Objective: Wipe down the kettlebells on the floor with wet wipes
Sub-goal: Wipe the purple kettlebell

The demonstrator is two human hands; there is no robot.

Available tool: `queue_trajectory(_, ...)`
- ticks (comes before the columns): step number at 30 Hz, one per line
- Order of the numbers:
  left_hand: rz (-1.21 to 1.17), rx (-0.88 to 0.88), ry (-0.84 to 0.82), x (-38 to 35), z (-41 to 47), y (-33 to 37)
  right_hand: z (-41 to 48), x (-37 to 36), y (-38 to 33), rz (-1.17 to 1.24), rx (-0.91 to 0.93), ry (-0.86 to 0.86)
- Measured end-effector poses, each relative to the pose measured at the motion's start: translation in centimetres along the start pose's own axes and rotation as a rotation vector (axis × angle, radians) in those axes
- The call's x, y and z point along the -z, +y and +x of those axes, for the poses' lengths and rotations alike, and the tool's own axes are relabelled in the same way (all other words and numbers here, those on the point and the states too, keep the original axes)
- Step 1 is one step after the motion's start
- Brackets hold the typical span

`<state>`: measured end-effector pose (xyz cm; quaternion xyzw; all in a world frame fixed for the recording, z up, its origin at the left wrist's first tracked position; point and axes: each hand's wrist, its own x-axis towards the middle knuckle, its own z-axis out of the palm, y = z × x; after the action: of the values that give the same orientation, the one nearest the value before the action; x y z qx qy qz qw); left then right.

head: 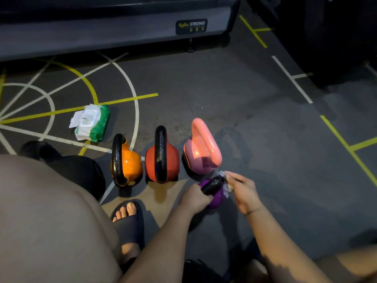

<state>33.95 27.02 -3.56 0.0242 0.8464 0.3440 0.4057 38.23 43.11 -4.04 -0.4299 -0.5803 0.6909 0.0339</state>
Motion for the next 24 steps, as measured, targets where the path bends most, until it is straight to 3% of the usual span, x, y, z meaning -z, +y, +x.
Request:
queue_trajectory(3,0.000,-0.011,0.005,-0.2,0.2,-0.1,0.3,0.0,-0.3,-0.152,0.069,-0.002)
queue_trajectory(8,0.062,-0.018,0.018,-1.2,-0.1,0.4,0.9,0.4,0.4,-0.176,-0.068,0.000)
queue_trajectory(12,0.072,-0.017,0.017,-1.3,0.1,1.7,-0.5,0.4,-1.5,-0.321,0.171,0.020)
queue_trajectory(16,0.104,-0.027,0.017,-1.3,0.6,3.6,-2.2,-0.2,-2.7,-0.707,0.498,0.038)
queue_trajectory(21,0.119,-0.073,0.029,-2.0,0.4,4.5,-1.9,2.5,-2.5,-0.720,0.353,0.120)
queue_trajectory(24,0.081,-0.068,0.009,-1.8,0.1,4.2,-3.4,1.4,-2.2,-0.785,0.486,0.074)
